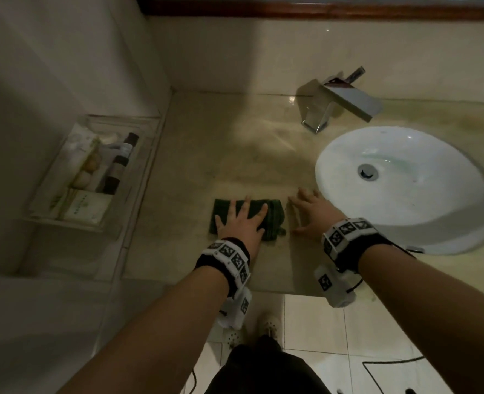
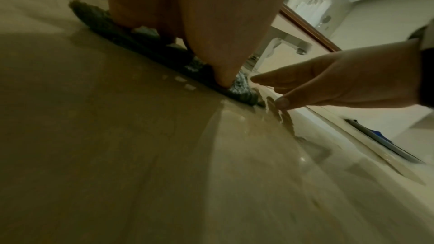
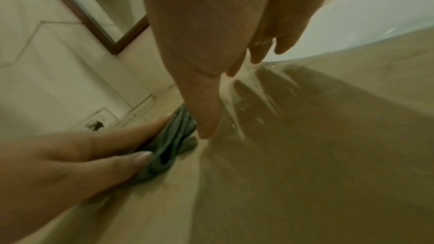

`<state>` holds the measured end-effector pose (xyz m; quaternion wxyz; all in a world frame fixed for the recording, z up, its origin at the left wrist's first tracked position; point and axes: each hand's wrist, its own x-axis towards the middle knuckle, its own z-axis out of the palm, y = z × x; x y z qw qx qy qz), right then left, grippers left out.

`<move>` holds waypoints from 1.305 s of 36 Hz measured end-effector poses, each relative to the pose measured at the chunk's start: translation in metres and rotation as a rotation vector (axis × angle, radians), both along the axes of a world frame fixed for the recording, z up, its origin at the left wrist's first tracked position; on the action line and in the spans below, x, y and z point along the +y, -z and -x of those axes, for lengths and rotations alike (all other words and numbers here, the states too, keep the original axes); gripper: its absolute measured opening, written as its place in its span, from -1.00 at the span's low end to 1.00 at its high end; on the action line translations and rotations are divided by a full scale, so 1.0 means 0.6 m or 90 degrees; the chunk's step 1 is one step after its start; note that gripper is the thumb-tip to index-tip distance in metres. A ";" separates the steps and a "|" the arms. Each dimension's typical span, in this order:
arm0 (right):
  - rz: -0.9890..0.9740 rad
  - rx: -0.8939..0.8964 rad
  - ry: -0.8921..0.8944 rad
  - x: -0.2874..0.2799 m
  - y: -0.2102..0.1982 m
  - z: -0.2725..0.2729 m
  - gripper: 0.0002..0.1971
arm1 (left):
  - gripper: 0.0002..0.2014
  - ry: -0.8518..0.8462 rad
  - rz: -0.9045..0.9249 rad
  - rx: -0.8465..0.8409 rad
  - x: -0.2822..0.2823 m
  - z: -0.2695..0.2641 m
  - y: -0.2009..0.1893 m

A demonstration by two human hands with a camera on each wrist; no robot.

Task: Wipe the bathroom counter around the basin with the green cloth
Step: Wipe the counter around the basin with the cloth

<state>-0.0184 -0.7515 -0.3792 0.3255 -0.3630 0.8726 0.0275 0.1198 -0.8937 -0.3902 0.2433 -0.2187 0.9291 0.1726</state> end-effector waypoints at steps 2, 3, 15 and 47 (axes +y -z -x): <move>-0.025 0.004 -0.008 0.012 0.005 -0.007 -0.03 | -0.44 0.021 0.007 0.005 0.014 -0.019 0.002; -0.026 0.001 -0.008 0.016 0.008 -0.010 -0.01 | -0.44 0.032 0.011 0.004 0.023 -0.028 0.003; -0.033 -0.011 -0.059 0.030 0.008 0.002 0.20 | -0.44 0.098 0.001 -0.030 0.069 -0.065 0.005; 0.159 0.023 0.039 0.028 -0.021 -0.034 -0.27 | -0.42 0.098 -0.018 -0.014 0.099 0.022 0.003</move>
